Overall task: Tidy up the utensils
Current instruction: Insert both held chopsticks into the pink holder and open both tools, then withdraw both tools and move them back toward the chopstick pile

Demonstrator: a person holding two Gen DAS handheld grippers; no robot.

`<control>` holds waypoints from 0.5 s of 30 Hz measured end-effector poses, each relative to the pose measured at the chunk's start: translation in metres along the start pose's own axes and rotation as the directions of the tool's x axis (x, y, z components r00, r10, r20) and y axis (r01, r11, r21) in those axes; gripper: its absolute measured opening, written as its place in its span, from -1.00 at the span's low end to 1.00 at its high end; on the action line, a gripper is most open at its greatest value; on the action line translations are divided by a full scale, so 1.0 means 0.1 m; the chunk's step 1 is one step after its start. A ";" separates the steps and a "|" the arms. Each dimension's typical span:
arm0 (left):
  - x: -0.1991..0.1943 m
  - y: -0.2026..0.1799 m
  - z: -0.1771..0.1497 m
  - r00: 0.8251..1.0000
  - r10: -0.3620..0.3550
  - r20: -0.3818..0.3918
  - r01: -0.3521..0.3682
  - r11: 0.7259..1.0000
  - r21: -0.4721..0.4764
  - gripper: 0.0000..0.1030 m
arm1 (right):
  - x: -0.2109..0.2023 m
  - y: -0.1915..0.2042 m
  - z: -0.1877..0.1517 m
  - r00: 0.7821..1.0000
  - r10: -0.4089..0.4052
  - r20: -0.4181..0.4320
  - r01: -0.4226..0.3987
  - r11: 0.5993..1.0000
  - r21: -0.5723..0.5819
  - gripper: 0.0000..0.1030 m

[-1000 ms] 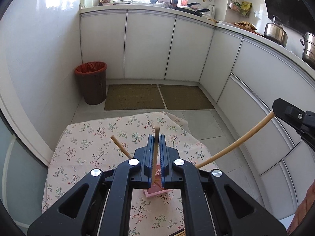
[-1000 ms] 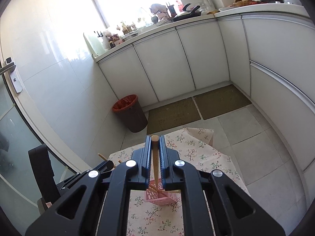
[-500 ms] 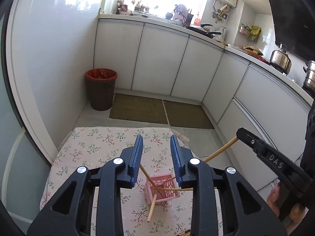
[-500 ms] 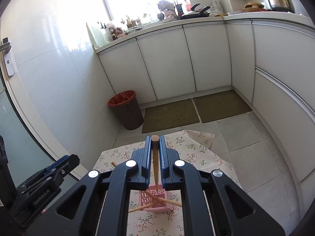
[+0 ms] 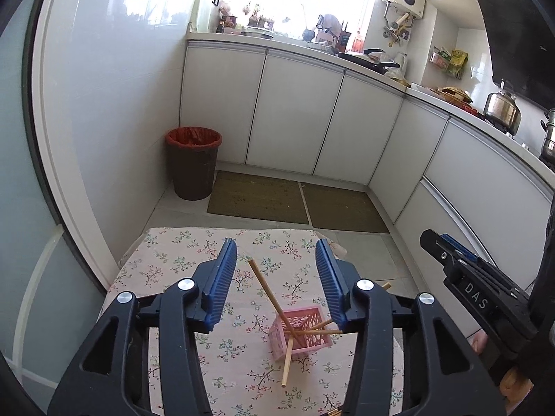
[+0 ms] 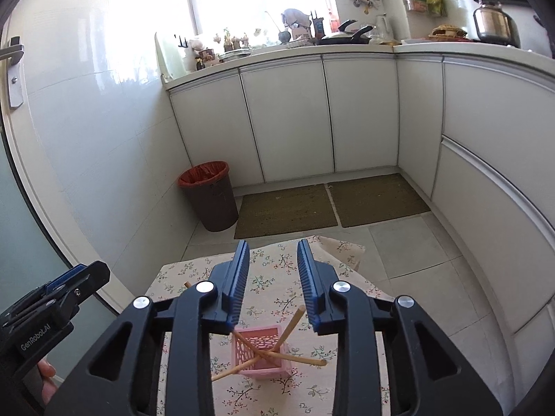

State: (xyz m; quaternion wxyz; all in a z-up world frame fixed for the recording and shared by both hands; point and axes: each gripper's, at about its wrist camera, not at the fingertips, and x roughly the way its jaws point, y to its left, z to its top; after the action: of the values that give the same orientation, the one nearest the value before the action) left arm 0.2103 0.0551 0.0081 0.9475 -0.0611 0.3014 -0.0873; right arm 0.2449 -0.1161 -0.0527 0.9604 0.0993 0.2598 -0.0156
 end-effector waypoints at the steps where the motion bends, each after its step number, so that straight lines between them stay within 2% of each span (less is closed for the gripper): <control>1: -0.02 -0.01 -0.01 1.000 0.004 0.003 -0.004 1.000 0.008 -0.10 | -0.05 -0.02 -0.01 1.000 -0.007 0.008 0.007 1.000 0.004 -0.24; 2: -0.04 -0.03 -0.02 1.000 0.005 0.004 -0.005 1.000 0.013 -0.10 | -0.10 -0.05 -0.02 1.000 -0.016 0.017 0.016 1.000 0.012 -0.12; 4: -0.08 -0.04 -0.03 1.000 0.001 0.004 -0.001 1.000 0.018 -0.05 | -0.19 -0.09 -0.03 0.999 -0.032 0.030 0.031 0.999 0.029 -0.02; 9: -0.24 -0.11 -0.12 0.999 0.016 0.034 -0.017 0.999 0.037 0.45 | -0.40 -0.16 -0.13 0.995 -0.078 0.056 0.075 0.996 0.052 0.41; 15: -0.36 -0.15 -0.27 0.999 0.027 0.039 -0.029 0.998 0.056 0.67 | -0.65 -0.11 -0.33 0.981 -0.161 0.108 0.160 0.987 0.021 0.75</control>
State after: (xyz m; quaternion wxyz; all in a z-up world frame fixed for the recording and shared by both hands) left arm 0.1634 0.0464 0.0089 0.9556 -0.0315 0.2814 -0.0813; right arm 0.1709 -0.1219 -0.0499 0.9681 0.0828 0.2142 -0.1000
